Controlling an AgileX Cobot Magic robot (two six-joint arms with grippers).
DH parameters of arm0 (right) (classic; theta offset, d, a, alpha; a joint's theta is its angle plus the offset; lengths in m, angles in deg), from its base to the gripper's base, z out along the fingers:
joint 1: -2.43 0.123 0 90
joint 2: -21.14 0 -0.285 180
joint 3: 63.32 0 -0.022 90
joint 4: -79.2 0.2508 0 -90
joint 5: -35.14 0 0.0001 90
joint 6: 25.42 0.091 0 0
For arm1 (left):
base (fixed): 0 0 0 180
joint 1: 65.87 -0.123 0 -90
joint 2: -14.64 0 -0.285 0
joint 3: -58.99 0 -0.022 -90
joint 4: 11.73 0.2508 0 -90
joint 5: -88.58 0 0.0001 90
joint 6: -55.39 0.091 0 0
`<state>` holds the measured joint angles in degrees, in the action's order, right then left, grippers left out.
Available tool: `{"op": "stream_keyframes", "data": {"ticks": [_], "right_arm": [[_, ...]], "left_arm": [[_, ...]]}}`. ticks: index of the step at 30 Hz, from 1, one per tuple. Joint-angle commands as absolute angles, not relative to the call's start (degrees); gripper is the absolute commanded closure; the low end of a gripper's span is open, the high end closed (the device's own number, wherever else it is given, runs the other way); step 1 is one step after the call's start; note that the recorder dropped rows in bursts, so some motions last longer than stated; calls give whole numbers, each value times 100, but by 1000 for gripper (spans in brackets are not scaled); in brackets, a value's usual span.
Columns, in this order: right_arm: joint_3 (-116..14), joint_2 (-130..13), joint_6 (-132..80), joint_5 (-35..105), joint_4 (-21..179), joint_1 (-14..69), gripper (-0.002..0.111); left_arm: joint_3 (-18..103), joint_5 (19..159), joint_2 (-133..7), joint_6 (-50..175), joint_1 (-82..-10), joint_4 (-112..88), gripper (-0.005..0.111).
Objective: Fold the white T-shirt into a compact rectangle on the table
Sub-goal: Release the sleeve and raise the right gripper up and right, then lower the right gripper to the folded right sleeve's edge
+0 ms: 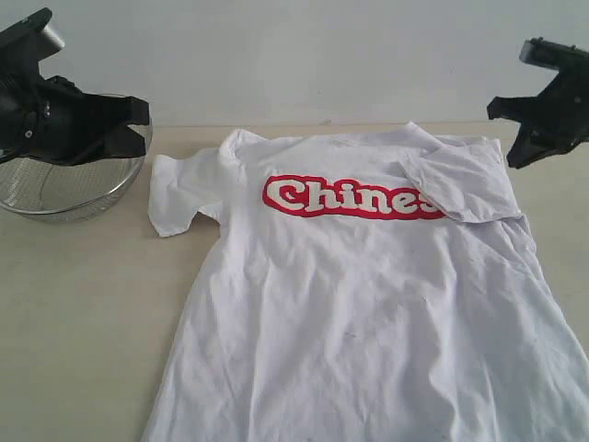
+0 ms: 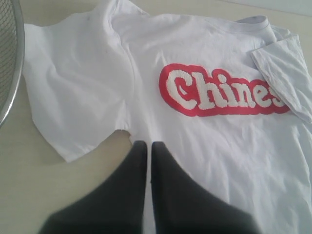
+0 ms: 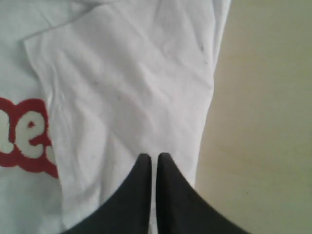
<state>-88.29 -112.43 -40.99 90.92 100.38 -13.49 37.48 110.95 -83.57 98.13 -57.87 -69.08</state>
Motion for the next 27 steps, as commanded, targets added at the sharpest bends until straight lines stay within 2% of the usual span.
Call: {"op": "stream_keyframes", "data": {"ticks": [1, 11, 17, 27], "right_arm": [[-8846, -11597, -3968, 9126, 9734, -1242, 108], [-8846, -11991, -3611, 9099, 9397, -1217, 108], [-8975, -11354, -3657, 8773, 9550, -1217, 108], [-9203, -12038, -3415, 8410, 9510, -1169, 108]], "left_arm": [[3719, 11053, -8313, 9840, -5764, -6942, 102], [3719, 11053, -8313, 9840, -5764, -6942, 102], [3719, 11053, -8313, 9840, -5764, -6942, 102], [3719, 11053, -8313, 9840, -5764, -6942, 102]]}}
